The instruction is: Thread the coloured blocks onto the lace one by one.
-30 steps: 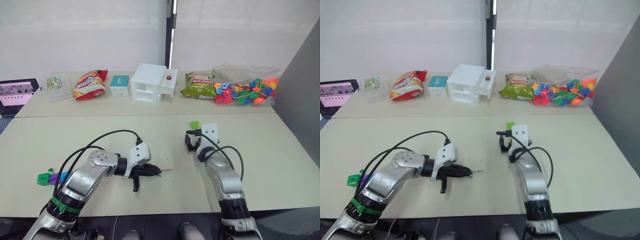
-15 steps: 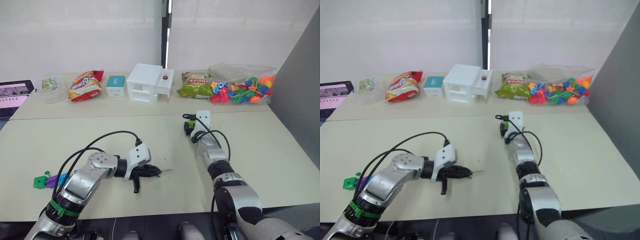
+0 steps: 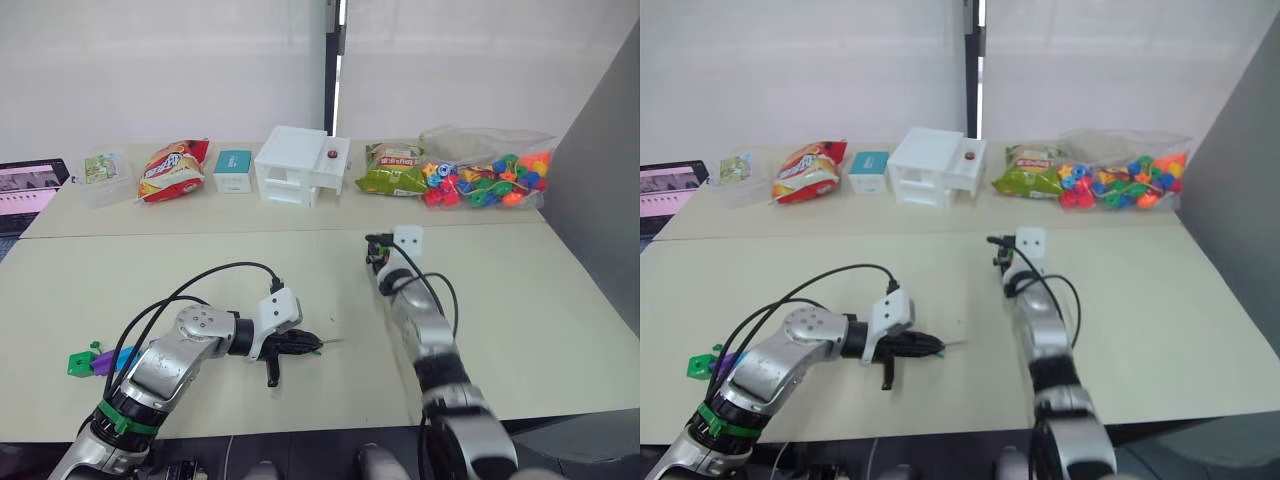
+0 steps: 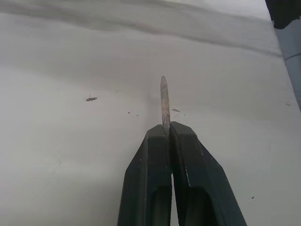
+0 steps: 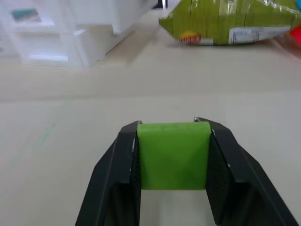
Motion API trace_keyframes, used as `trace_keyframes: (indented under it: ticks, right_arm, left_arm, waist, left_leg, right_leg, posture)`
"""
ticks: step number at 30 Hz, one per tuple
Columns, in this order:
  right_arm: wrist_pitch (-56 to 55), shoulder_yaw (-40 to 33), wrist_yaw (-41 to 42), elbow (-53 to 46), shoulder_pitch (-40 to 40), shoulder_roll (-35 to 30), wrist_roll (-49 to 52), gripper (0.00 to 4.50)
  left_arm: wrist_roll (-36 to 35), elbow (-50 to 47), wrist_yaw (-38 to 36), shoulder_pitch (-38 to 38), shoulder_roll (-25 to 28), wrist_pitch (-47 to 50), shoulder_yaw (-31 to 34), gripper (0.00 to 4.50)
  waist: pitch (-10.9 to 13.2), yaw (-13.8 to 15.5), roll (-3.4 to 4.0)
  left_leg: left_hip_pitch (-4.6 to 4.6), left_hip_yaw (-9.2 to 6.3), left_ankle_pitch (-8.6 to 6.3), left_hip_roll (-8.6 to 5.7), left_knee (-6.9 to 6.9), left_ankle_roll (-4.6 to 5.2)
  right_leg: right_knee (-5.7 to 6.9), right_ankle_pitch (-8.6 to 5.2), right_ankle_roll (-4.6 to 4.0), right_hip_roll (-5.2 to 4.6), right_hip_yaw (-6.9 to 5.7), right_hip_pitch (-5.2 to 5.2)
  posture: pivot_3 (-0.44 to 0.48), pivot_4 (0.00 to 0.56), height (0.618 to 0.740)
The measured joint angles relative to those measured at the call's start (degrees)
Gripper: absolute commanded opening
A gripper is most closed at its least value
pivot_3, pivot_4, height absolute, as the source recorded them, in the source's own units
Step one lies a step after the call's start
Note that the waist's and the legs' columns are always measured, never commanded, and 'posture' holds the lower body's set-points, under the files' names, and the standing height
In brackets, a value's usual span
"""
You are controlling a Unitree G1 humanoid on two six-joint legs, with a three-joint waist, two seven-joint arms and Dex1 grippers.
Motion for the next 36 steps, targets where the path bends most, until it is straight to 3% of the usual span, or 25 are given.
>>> trace_keyframes:
  ticks: [6,9,20,22,28,31,36]
  right_arm:
    - [18.2,9.1,0.0,-31.8,20.5,-2.7,-1.9,1.19]
    - [26.1,12.6,0.2,-42.0,27.0,-3.8,-1.9,1.19]
    - [39.7,15.1,-0.8,-46.6,28.5,-1.7,-0.8,1.19]
    - [39.2,14.8,-0.6,-46.6,28.3,-1.7,-0.7,2.26]
    - [39.2,9.6,4.4,-50.6,23.3,-6.0,2.4,4.3]
    - [40.5,5.4,10.3,-52.0,17.8,-11.4,6.7,4.46]
    - [41.7,-1.4,29.2,-47.8,9.4,-28.0,18.4,4.46]
  left_arm:
    - [-0.8,0.1,-0.6,-0.1,0.3,-0.2,0.0,0.0]
    - [-0.8,0.4,-1.2,0.0,1.0,-0.3,0.0,0.0]
    - [-0.8,1.0,-2.0,-0.3,1.0,-1.2,0.0,0.0]
    - [-0.8,1.0,-2.1,-0.3,1.0,-1.2,0.0,0.0]
    - [-0.8,1.1,-2.1,-0.3,1.0,-1.2,-0.1,0.0]
    - [-0.8,1.2,-2.1,-0.3,1.0,-1.2,-0.1,0.0]
    - [-0.8,1.2,-1.7,-0.3,0.8,-1.2,-0.1,0.0]
  waist:
    - [0.0,0.2,0.03]
    - [0.0,0.0,0.02]
    - [0.0,0.1,-0.07]
    - [0.0,0.1,-0.06]
    - [0.0,0.2,-0.05]
    - [0.0,0.3,-0.06]
    - [0.0,0.5,-0.05]
  left_leg:
    - [0.03,0.02,0.0,-0.01,0.05,0.0]
    - [0.17,0.05,0.0,0.0,0.06,0.0]
    - [0.35,0.05,0.0,0.03,0.02,0.0]
    - [0.34,0.05,0.0,0.03,0.02,0.0]
    - [0.28,0.05,0.0,0.01,0.03,0.0]
    - [0.28,0.04,0.01,0.01,0.03,0.0]
    - [0.27,0.06,-0.01,-0.01,0.03,0.02]
  right_leg:
    - [-0.18,-0.01,0.01,0.01,0.0,-0.02]
    - [-0.21,-0.02,0.02,0.04,0.03,0.09]
    - [-0.32,-0.04,0.02,0.06,0.01,0.28]
    - [-0.33,-0.04,0.02,0.06,0.01,0.27]
    - [-0.38,-0.04,0.03,0.04,0.01,0.27]
    - [-0.38,-0.03,0.02,0.05,0.0,0.28]
    - [-0.47,-0.03,0.02,0.04,-0.01,0.36]
  posture:
    - [0.0,0.15,0.74]
    - [0.0,0.15,0.74]
    - [0.0,0.15,0.74]
    - [0.0,0.15,0.74]
    - [0.0,0.15,0.74]
    - [0.0,0.15,0.74]
    - [0.0,0.15,0.74]
